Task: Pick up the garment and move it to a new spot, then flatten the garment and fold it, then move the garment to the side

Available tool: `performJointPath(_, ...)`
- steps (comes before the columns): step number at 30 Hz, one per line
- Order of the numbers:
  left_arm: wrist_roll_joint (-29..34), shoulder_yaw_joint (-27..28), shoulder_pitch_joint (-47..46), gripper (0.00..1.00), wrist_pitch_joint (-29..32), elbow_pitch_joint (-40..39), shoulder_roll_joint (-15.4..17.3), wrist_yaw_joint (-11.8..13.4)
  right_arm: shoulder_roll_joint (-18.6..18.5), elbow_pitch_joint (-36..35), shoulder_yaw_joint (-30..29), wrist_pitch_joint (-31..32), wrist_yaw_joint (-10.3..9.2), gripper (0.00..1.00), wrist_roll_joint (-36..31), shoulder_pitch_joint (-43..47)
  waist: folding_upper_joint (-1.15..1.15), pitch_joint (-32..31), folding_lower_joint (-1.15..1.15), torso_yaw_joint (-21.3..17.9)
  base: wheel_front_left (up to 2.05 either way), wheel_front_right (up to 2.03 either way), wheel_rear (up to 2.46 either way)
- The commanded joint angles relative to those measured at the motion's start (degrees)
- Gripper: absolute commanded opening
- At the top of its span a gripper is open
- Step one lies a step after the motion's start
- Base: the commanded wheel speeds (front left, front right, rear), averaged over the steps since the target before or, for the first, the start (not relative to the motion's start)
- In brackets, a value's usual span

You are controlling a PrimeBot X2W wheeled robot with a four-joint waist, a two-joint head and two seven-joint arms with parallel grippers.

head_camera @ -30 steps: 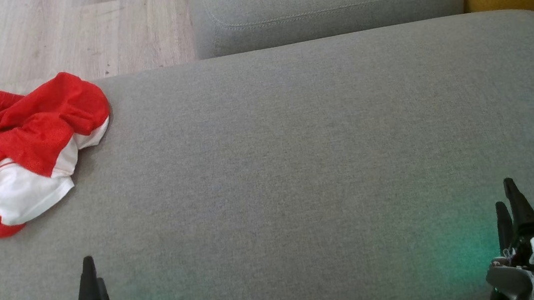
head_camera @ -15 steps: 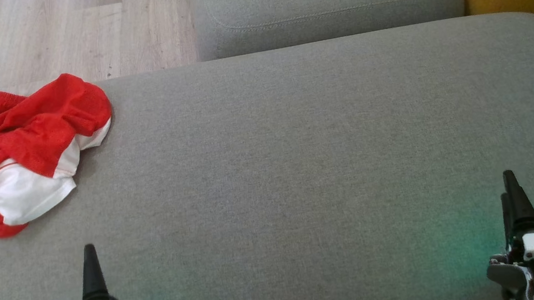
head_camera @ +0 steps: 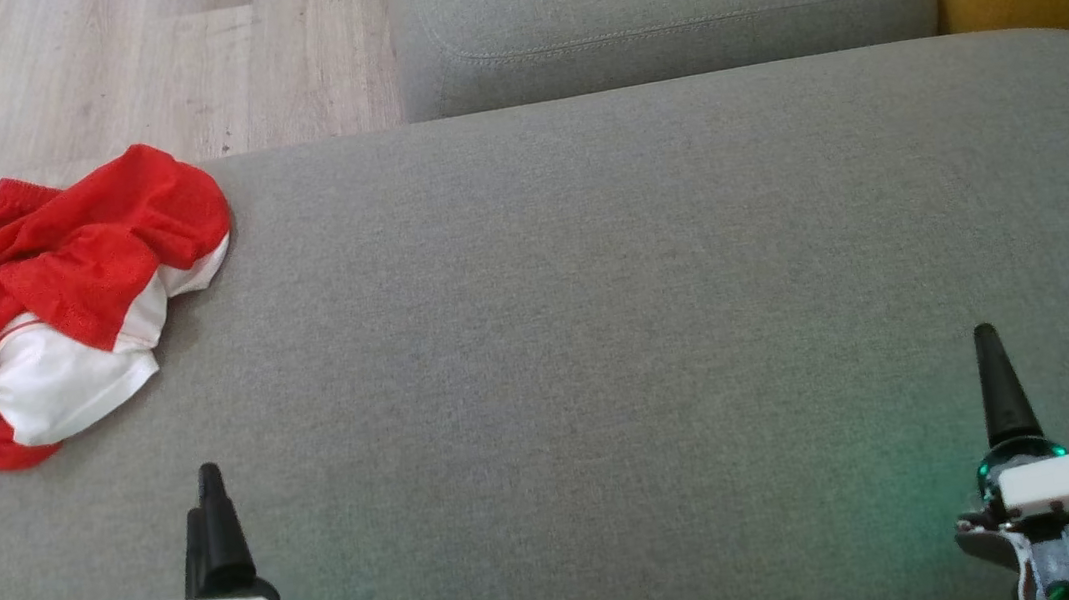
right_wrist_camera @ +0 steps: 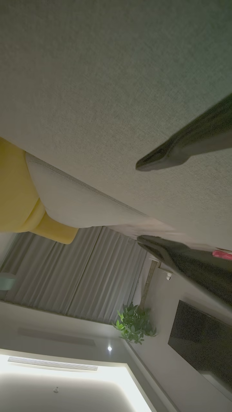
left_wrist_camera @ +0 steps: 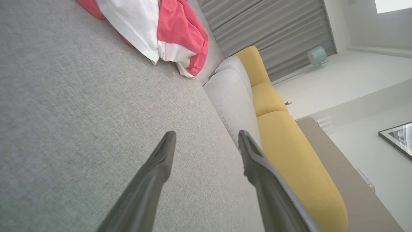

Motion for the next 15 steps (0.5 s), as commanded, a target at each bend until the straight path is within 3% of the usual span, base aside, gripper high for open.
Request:
performJointPath(1, 2.48, 0.18, -0.98, 1.00, -0.80, -2.36, 0.24, 0.17, -0.26, -2.20, 1.04, -0.78, 0.11, 1.00, -1.83, -1.35, 0.00, -0.02, 0.00, 0.04, 0.00, 0.00, 0.00)
performJointPath(15, 15.11, -1.15, 0.86, 1.00, -3.18, -2.79, 0.31, 0.28, -0.31, -1.19, 3.78, -3.14, 0.13, 1.00, -12.20, -0.86, 0.00, -0.38, 0.00, 0.13, 0.00, 0.00, 0.00)
